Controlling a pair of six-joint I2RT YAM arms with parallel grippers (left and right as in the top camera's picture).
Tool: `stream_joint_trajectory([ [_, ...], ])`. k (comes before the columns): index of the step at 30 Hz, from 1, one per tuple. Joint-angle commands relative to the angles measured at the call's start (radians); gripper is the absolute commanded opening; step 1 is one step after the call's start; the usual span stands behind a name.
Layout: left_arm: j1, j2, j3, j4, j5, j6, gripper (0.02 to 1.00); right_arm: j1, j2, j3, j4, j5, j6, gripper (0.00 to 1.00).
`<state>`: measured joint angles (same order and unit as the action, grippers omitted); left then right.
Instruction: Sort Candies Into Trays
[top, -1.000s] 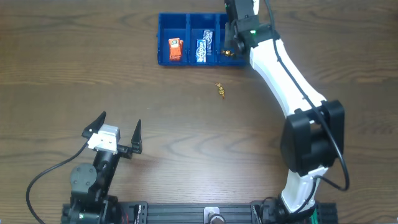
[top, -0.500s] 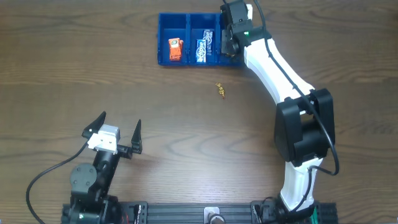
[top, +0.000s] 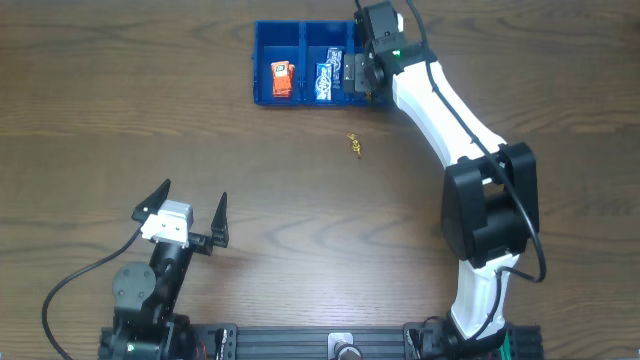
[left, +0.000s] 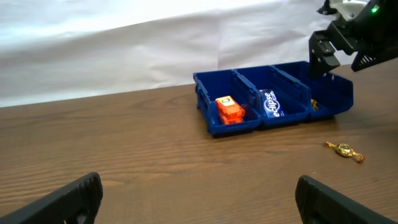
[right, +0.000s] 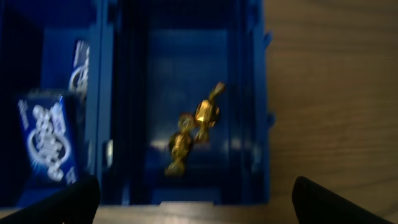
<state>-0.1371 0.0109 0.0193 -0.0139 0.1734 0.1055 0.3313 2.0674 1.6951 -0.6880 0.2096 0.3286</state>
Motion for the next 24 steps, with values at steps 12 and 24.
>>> stream_joint_trajectory([
  [12,0.006,-0.005,-0.014,-0.046,0.01,0.006,0.996,0.106,-0.12,-0.056,-0.259,-0.123,0.037,0.996],
  [24,0.006,-0.005,-0.014,-0.046,0.01,0.006,0.996,0.134,-0.106,-0.213,-0.137,-0.122,0.045,0.967],
])
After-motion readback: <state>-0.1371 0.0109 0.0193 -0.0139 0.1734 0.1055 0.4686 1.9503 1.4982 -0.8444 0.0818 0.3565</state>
